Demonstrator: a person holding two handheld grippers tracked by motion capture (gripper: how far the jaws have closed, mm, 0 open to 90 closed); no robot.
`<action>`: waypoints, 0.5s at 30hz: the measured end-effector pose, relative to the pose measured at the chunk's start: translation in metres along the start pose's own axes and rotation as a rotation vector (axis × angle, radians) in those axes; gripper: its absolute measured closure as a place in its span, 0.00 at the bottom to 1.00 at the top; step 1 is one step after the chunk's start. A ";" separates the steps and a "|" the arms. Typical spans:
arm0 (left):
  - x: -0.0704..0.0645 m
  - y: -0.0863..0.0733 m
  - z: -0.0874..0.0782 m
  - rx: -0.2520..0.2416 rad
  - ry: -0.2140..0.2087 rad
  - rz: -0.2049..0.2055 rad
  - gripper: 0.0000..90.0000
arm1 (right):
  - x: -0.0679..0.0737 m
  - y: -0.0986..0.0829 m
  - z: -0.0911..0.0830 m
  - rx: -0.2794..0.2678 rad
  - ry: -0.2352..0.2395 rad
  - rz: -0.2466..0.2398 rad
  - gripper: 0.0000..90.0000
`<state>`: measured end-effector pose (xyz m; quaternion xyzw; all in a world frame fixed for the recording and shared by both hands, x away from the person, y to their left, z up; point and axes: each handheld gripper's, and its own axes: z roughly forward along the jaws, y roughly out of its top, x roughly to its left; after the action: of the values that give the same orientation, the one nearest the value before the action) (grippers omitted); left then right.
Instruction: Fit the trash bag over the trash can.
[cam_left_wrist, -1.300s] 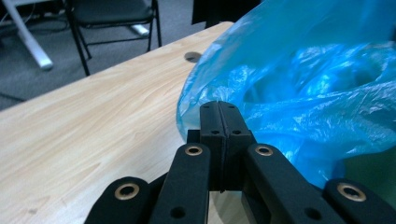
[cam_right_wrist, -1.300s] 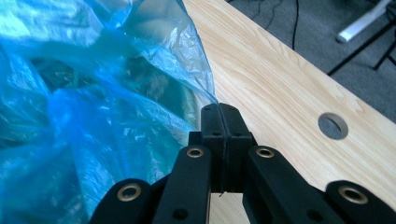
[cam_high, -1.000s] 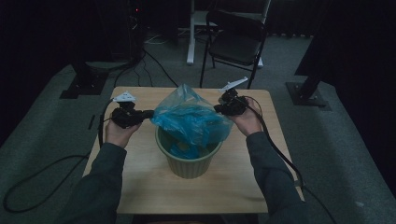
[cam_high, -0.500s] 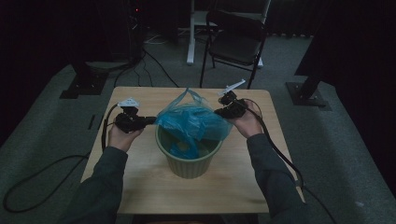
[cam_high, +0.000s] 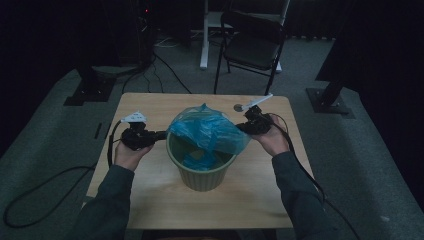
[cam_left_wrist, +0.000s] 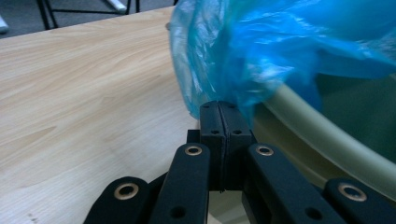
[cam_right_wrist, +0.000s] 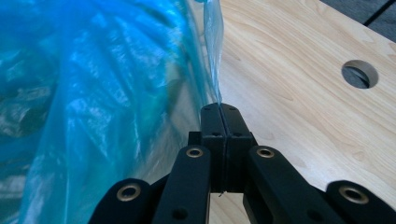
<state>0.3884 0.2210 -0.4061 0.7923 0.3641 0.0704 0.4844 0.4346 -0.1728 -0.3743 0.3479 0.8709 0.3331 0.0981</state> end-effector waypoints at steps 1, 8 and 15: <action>-0.001 0.000 0.000 0.000 -0.005 -0.001 0.99 | 0.001 -0.001 0.000 -0.002 0.006 -0.004 0.99; -0.004 -0.003 0.010 0.020 -0.028 -0.004 0.98 | 0.009 -0.005 0.009 0.007 0.023 -0.021 0.99; -0.005 -0.003 0.008 0.012 -0.026 -0.004 0.97 | 0.007 -0.008 0.001 -0.018 0.003 -0.021 0.88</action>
<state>0.3873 0.2128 -0.4118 0.7953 0.3597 0.0571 0.4847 0.4256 -0.1722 -0.3796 0.3376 0.8715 0.3404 0.1036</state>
